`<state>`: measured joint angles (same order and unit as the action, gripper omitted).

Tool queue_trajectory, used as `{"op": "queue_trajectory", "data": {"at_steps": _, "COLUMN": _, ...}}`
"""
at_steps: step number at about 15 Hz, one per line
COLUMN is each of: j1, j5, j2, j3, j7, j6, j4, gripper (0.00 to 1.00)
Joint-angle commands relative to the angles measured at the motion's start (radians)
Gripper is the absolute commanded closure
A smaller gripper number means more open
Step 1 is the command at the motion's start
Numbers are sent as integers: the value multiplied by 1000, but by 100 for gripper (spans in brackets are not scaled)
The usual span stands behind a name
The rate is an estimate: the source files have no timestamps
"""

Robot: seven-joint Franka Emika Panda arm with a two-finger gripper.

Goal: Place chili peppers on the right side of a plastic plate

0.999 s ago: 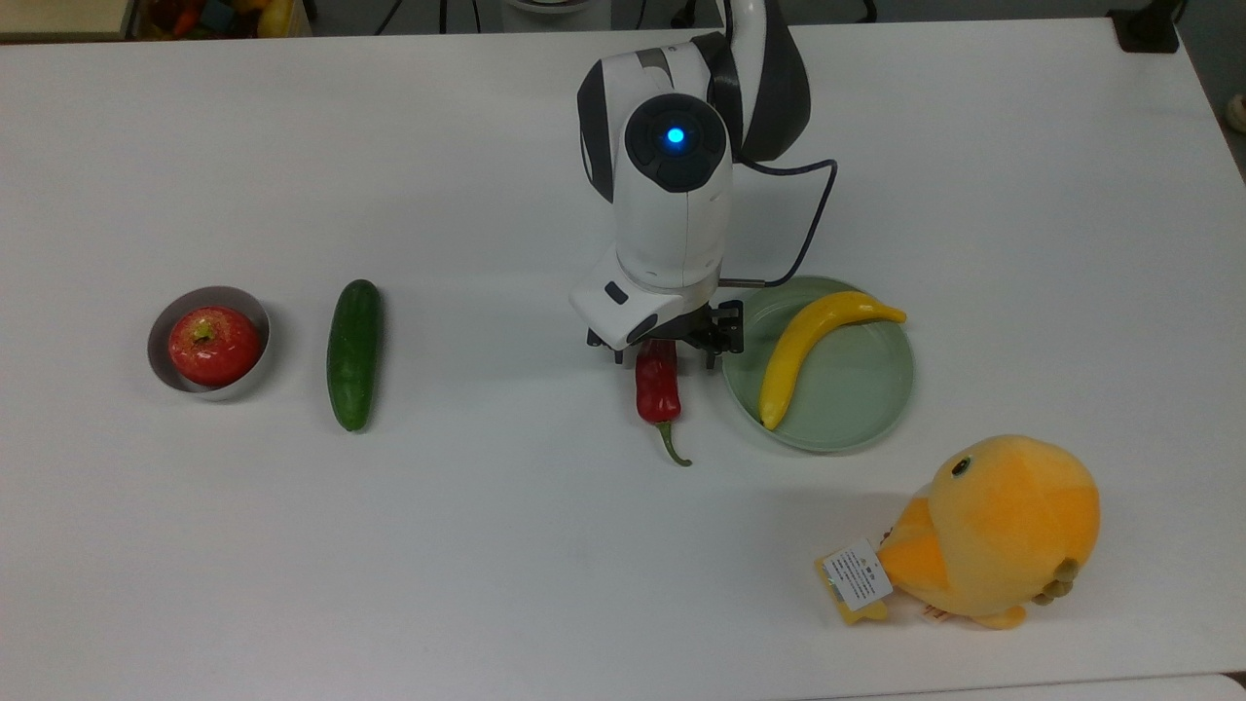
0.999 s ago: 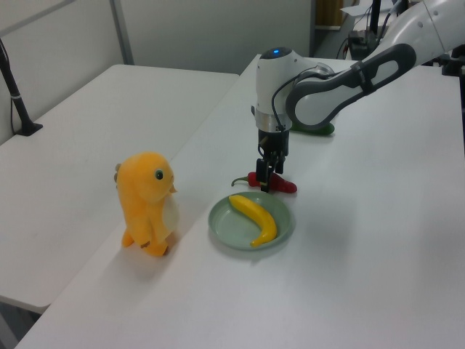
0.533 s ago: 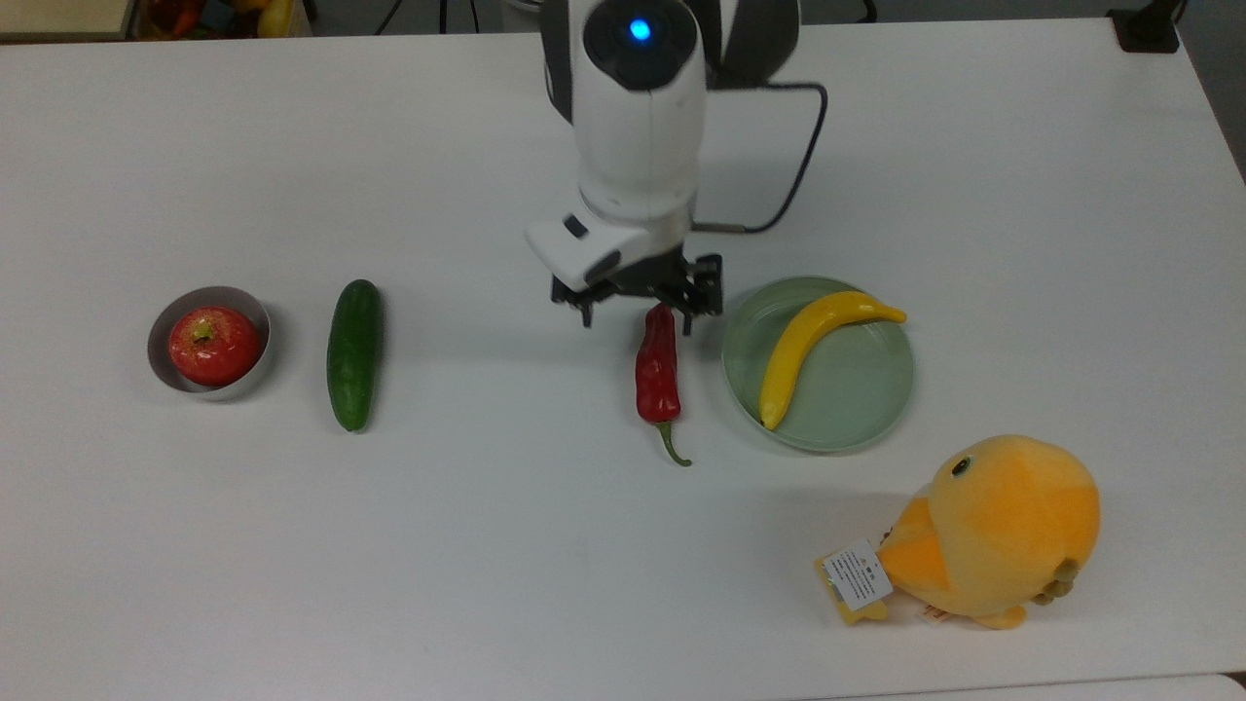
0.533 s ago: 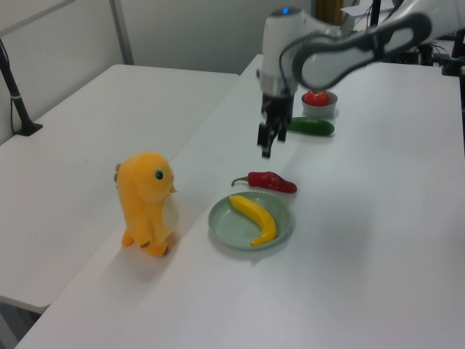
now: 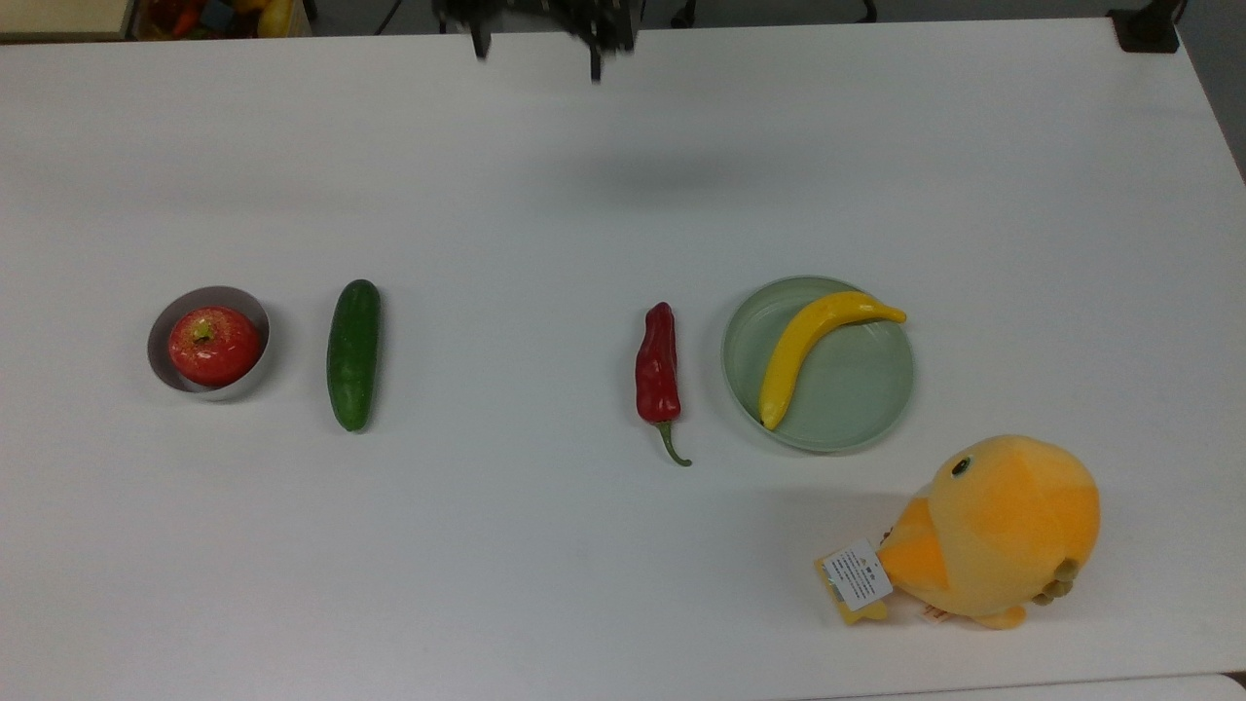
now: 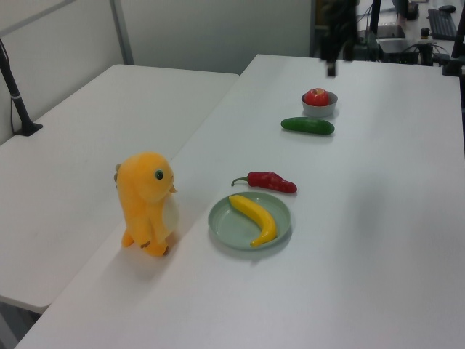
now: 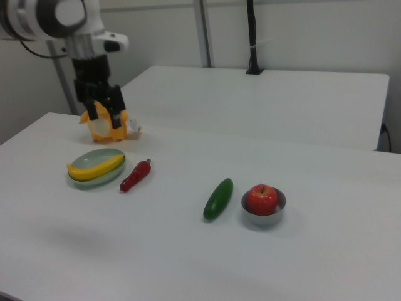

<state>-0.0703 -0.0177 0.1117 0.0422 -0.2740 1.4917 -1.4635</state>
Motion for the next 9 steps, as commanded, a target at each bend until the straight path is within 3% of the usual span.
{"op": "queue_trajectory", "data": {"at_steps": 1, "j1": 3, "j5": 8, "j2": -154, "j3": -10, "j7": -14, "j6": -18, "j4": -136, "gripper": 0}}
{"op": "queue_trajectory", "data": {"at_steps": 5, "j1": -20, "j5": 13, "j2": -239, "j3": -41, "j7": -2, "j6": -2, "j4": -221, "gripper": 0}}
{"op": "queue_trajectory", "data": {"at_steps": 9, "j1": -46, "j5": 24, "j2": -239, "j3": -94, "j7": 85, "j6": 111, "j4": -238, "gripper": 0}}
